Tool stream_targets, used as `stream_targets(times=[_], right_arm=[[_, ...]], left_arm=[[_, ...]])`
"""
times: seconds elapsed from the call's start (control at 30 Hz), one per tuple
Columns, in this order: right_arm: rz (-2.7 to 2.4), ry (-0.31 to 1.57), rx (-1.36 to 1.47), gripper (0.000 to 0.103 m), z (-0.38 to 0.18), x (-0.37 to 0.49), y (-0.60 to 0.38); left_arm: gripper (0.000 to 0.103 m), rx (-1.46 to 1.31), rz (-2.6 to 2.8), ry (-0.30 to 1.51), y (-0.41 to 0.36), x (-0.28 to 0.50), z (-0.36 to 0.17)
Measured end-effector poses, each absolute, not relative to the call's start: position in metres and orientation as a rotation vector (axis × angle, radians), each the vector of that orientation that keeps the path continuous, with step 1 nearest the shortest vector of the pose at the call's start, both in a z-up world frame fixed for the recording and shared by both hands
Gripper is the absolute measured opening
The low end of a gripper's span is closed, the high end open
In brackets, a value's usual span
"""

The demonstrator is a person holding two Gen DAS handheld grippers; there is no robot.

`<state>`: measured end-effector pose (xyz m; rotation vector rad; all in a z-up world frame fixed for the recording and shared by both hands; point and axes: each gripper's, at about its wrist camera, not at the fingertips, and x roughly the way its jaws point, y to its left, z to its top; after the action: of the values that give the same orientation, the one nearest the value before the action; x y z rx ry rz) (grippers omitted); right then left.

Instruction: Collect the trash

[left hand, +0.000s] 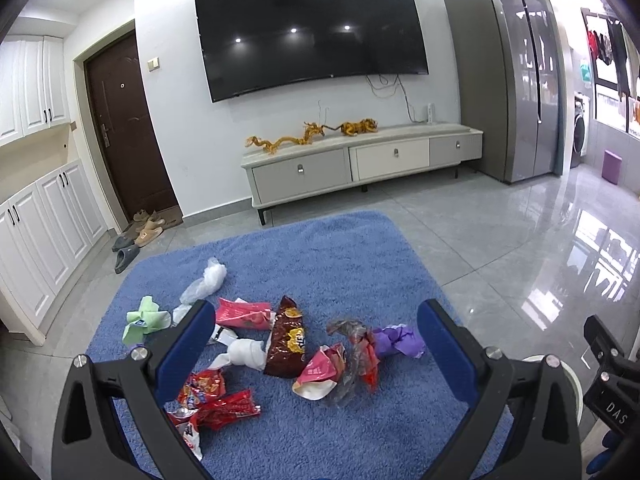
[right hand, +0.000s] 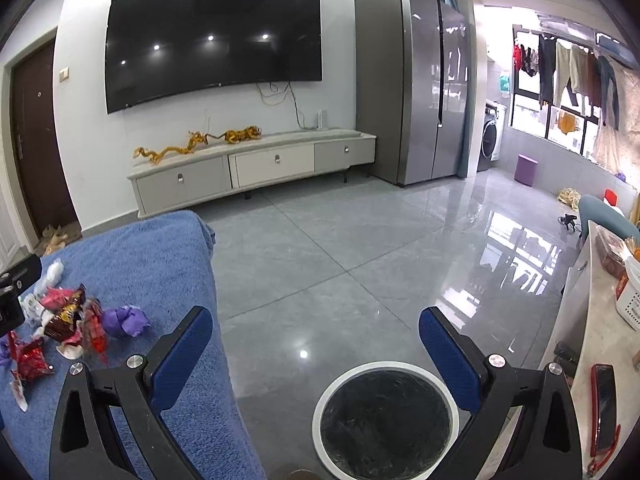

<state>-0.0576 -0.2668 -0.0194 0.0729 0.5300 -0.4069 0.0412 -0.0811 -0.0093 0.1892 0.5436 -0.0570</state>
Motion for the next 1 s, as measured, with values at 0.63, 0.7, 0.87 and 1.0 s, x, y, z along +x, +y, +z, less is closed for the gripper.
stream_targets(times=[0.63, 0.7, 0.87, 1.0], right_arm=[[-0.478, 0.599, 0.069, 0.103, -0.035, -0.040, -0.289], [-0.490, 0.601, 0.064, 0.103, -0.034, -0.037, -0.289], [-0.511, 0.601, 0.049, 0.103, -0.031, -0.036, -0.285], [-0.523, 0.595, 0.028, 0.103, -0.025, -0.037, -0.276]], left_arm=[[0.102, 0.200, -0.115, 0.602, -0.092, 0.066, -0.032], [0.102, 0.191, -0.131, 0.610, -0.090, 0.068, -0.032], [0.102, 0.169, -0.164, 0.625, -0.081, 0.070, -0.034], [0.102, 0.143, -0.179, 0.624, -0.070, 0.069, -0.031]])
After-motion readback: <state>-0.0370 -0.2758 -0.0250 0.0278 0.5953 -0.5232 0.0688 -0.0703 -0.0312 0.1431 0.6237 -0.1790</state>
